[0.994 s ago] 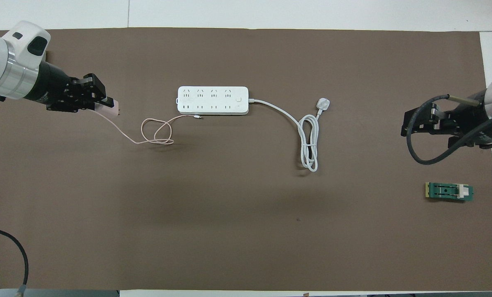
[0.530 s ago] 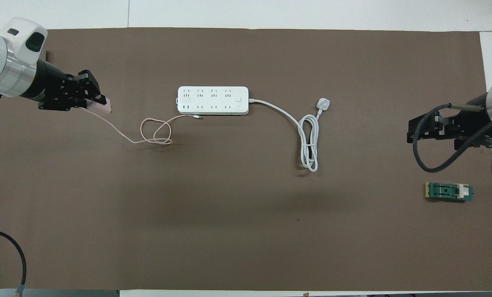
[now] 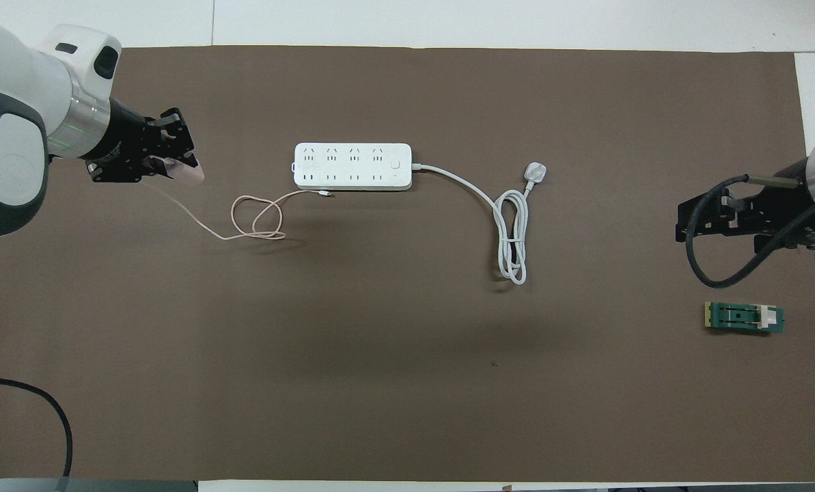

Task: Plug charger into power strip
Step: 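Carry the pink plug with the left gripper to the strip's nearest socket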

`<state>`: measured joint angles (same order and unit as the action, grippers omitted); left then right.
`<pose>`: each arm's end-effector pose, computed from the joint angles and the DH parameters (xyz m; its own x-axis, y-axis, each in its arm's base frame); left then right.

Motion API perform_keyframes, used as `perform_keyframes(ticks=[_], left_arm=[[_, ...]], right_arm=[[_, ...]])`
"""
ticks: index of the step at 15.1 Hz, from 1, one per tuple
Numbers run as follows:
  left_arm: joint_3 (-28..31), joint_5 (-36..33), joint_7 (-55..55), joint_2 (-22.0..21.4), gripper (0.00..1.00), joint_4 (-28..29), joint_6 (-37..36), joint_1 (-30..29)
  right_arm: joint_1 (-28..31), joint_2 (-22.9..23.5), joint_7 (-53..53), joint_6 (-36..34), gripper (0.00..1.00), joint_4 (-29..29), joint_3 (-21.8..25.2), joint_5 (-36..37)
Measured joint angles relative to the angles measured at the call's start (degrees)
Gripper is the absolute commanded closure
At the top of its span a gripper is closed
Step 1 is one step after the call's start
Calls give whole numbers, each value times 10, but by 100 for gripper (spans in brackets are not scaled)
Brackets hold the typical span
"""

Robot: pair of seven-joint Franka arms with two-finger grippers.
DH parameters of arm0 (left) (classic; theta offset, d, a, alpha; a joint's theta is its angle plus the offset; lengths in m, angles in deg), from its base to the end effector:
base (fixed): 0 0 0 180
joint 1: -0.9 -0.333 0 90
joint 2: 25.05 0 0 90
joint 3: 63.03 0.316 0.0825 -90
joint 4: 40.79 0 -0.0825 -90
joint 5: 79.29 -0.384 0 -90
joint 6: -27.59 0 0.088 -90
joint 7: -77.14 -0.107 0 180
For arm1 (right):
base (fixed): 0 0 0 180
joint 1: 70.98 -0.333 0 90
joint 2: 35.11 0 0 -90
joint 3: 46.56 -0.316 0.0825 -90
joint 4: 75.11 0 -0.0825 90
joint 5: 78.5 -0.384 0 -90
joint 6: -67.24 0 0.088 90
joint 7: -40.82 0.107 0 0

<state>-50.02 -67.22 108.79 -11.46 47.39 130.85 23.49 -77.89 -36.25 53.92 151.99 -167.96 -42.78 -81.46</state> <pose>0.6229 -0.1371 0.5229 0.9120 0.4064 -0.0552 0.4101 -0.9004 0.1456 0.5358 0.0349 0.6048 0.9771 -0.1685 -0.1299 -0.1730 -0.9846 -0.0241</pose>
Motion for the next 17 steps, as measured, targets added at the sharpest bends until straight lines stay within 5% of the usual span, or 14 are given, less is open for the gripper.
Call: perform_keyframes(ticks=[6, 11, 17], left_arm=[[0, -1, 86, 0, 100, 0, 6, 12], [2, -6, 280, 4, 100, 4, 13, 12], [1, -50, 489, 65, 100, -20, 33, 38]], right_arm=[[0, -3, 0, 0, 0, 0, 0, 0], [0, -4, 0, 0, 0, 0, 0, 0], [0, -4, 0, 0, 0, 0, 0, 0]])
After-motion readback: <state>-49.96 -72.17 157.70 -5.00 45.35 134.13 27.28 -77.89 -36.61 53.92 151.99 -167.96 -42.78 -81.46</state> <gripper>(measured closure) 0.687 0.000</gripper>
